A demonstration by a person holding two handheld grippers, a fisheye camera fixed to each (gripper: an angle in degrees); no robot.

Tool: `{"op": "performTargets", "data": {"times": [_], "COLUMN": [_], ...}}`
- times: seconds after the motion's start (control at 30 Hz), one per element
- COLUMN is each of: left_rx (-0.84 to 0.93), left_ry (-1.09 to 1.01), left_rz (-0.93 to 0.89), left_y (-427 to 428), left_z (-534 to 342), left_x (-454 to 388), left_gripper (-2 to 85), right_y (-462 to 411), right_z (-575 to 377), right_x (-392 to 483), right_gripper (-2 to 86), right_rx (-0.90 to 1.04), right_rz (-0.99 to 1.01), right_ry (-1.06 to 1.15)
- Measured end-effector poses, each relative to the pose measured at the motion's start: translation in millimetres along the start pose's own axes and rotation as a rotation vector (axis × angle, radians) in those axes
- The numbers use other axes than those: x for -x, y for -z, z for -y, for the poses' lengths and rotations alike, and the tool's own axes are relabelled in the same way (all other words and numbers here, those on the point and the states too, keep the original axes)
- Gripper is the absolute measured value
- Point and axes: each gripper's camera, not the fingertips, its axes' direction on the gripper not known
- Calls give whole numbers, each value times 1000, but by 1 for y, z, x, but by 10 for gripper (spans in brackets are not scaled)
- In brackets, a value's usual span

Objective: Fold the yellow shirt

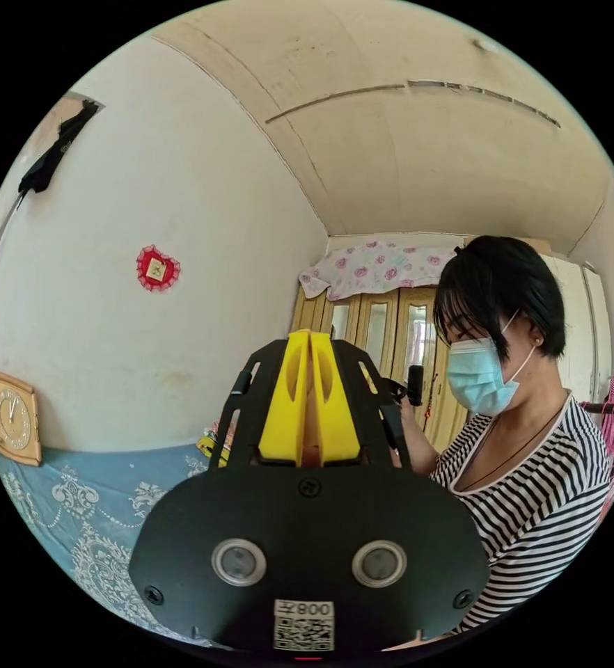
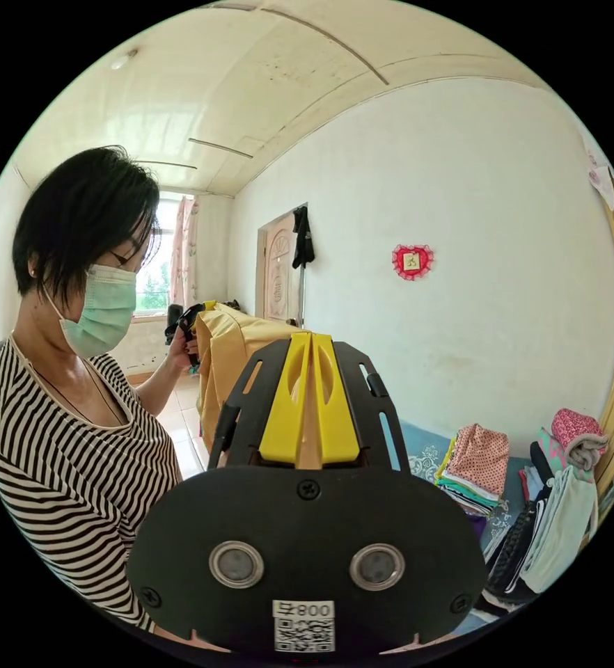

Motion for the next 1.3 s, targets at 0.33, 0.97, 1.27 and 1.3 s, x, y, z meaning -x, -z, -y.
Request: {"op": "performTargets", "data": {"times": [0.33,0.97,1.27,1.3], "left_rx": [14,496,683,682], "left_ry": [-59,480,698,702], "left_rz": [170,600,714,728], "left_y": [57,-86,-80,-72], "left_z": [-38,-324,-526,-534], "left_x": [73,611,742,742], "left_gripper": [3,13,61,64], "right_y": [-187,-874,-1062,-1061], "right_z": [-39,-314,-547,-567], "right_x": [-34,-292,-341,-334], "right_gripper": [0,1,1,3], "right_rx": [50,628,951,933], "right_rz": [58,50,-169,-161], "right_ry": [-11,-444,-645,-644]}}
